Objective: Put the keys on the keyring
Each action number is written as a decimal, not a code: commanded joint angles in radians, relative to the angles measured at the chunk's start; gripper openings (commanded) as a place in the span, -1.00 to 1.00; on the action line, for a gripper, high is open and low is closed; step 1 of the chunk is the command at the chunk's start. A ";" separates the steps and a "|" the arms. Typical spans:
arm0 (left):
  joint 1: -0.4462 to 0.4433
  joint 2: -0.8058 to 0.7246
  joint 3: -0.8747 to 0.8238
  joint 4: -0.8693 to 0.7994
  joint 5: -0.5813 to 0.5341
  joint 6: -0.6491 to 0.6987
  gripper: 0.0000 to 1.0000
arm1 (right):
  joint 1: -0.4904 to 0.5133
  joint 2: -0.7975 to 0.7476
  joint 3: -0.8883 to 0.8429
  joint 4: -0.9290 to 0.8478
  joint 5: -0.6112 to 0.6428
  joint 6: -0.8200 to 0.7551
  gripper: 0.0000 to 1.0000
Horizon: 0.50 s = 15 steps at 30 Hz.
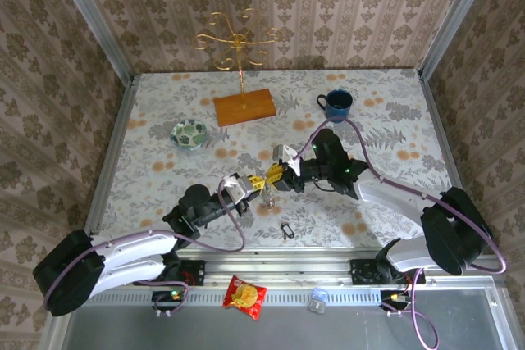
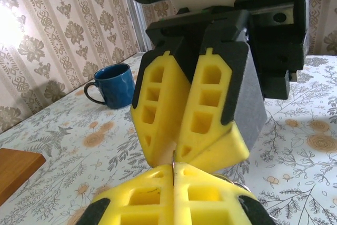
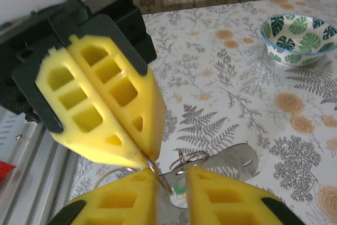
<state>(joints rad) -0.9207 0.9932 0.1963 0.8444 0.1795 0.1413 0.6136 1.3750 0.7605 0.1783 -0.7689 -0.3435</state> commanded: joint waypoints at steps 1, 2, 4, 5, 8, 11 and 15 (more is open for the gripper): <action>0.009 0.001 -0.009 0.074 0.034 -0.032 -1.00 | 0.008 0.009 0.035 0.035 -0.044 -0.017 -0.78; 0.009 0.001 -0.009 0.076 0.033 -0.034 -1.00 | 0.008 0.009 0.037 0.034 -0.053 -0.018 -0.90; 0.012 0.001 -0.009 0.074 0.026 -0.037 -1.00 | 0.007 0.009 0.045 0.010 -0.066 -0.031 -1.00; 0.015 -0.001 -0.007 0.065 0.009 -0.040 -1.00 | 0.008 0.009 0.054 -0.019 -0.060 -0.045 -1.00; 0.023 -0.031 0.015 -0.054 -0.028 -0.028 -0.62 | 0.008 0.004 0.109 -0.168 -0.007 -0.109 -1.00; 0.023 -0.071 0.050 -0.204 -0.034 0.019 -0.44 | 0.012 0.005 0.177 -0.322 0.042 -0.181 -1.00; 0.032 -0.097 0.097 -0.347 -0.032 0.075 -0.33 | 0.038 0.009 0.236 -0.451 0.110 -0.279 -1.00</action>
<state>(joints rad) -0.8993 0.9188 0.2409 0.6300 0.1520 0.1638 0.6296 1.3762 0.9455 -0.1287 -0.7151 -0.5140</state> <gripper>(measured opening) 0.331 0.063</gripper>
